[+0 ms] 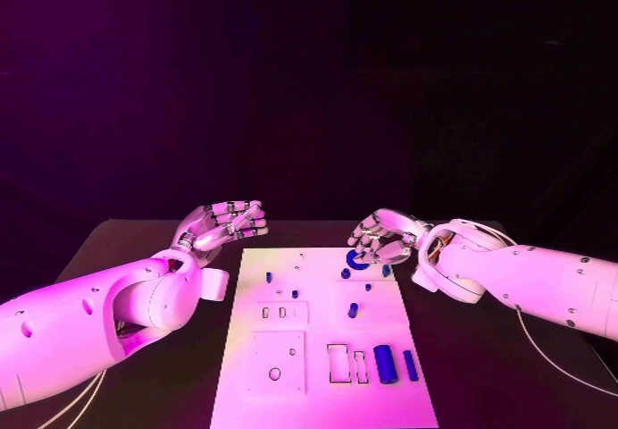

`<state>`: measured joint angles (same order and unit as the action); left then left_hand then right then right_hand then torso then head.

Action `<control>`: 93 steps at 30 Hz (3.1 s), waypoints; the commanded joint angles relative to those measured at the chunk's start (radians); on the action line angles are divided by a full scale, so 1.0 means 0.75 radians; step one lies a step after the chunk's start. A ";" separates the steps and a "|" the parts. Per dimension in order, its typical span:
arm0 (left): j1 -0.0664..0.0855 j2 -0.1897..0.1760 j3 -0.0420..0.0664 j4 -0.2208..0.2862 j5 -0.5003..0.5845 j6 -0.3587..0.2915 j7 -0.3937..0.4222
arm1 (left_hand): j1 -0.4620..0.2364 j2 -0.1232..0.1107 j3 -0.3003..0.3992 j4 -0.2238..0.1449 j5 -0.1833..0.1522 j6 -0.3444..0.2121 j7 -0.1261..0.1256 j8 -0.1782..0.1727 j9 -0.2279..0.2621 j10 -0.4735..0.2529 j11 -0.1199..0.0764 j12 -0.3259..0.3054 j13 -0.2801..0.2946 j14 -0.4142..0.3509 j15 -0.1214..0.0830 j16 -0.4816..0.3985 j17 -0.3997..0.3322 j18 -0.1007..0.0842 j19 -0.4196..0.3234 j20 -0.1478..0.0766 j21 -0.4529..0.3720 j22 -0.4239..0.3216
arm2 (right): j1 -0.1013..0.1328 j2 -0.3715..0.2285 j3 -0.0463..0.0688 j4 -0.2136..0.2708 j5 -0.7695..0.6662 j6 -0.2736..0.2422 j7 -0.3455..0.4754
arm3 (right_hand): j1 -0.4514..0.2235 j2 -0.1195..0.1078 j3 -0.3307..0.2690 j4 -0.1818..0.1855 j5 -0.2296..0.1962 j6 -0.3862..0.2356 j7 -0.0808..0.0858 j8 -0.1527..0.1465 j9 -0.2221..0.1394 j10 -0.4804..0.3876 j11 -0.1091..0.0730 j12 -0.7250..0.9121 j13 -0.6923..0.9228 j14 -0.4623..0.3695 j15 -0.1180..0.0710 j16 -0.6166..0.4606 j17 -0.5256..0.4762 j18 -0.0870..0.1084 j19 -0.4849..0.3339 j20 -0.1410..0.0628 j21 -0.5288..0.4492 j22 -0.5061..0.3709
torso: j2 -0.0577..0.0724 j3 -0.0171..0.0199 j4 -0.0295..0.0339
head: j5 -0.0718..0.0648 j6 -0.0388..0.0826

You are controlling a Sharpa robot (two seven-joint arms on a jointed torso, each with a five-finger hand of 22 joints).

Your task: Assemble the parts on the task board

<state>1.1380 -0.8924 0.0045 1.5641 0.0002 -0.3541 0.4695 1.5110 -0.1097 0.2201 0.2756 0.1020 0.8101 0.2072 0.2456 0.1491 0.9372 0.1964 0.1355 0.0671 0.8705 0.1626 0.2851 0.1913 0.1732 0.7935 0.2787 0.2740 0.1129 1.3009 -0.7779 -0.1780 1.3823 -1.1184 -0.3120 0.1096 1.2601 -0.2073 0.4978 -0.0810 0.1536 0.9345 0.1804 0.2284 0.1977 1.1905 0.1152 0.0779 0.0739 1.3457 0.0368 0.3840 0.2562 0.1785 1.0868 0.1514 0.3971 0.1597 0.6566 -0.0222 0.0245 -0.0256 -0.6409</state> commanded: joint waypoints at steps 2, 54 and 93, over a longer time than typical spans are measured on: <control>0.003 -0.016 0.003 0.043 -0.022 0.102 0.018 | 0.018 -0.001 0.014 0.002 -0.003 0.020 0.043 0.011 0.003 0.021 -0.003 0.001 0.002 0.013 -0.003 0.003 0.005 0.015 0.014 -0.001 0.008 -0.001 | 0.004 -0.001 0.000 0.017 -0.340 0.068 -0.148 | 0.022 -0.012 -0.042 0.015 0.038 0.032 -0.011 0.009 0.002 0.030 -0.018 -0.009 0.004 0.089 -0.023 0.114 0.104 0.005 0.087 -0.044 0.081 0.045 | 0.030 -0.0082 0.0141 | -0.009 0.004; 0.006 -0.035 0.004 0.109 -0.058 0.139 0.000 | 0.017 -0.009 0.025 0.007 -0.005 0.029 0.042 0.015 0.003 0.037 -0.006 -0.007 0.000 0.016 -0.006 -0.006 0.012 0.015 0.024 -0.005 0.009 -0.004 | -0.018 0.100 0.000 -0.042 -0.572 0.137 -0.275 | 0.047 -0.044 0.031 0.150 0.159 0.119 -0.035 -0.023 0.076 0.061 -0.044 -0.002 0.043 0.218 -0.050 1.318 1.225 -0.079 0.315 -0.070 0.945 0.956 | 0.091 -0.0290 0.0444 | -0.020 -0.026; 0.011 -0.030 0.004 0.103 -0.061 0.138 -0.016 | 0.014 -0.006 0.029 0.010 -0.007 0.028 0.044 0.014 0.003 0.039 -0.005 -0.012 -0.001 0.016 -0.004 -0.010 0.014 0.014 0.024 -0.004 0.008 -0.007 | -0.020 0.148 0.004 -0.033 -0.586 -0.162 -0.304 | 0.098 0.063 0.118 0.124 0.094 0.196 -0.077 0.073 0.183 0.125 -0.081 0.026 0.094 0.225 -0.078 1.388 1.303 -0.098 0.332 -0.091 1.084 1.140 | 0.094 -0.0311 0.0507 | -0.021 -0.012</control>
<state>1.1445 -0.9172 0.0063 1.6412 -0.0409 -0.2671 0.4546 1.5187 -0.1133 0.2349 0.2829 0.1020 0.8259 0.2088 0.2537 0.1504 0.9599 0.1947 0.1307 0.0669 0.8810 0.1592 0.2812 0.2007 0.1699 0.8040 0.2750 0.2778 0.1095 1.2843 -0.6754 -0.1761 1.3612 -1.5415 -0.3491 -0.1105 1.3225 -0.1797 0.5802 0.0129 0.2169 1.0797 0.1243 0.2753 0.2907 1.2721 0.0626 0.0956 0.1422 1.4647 -0.0130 1.4206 1.2304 0.1157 1.3306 0.0859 1.2056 1.0129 0.7277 -0.0452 0.0639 -0.0424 -0.6550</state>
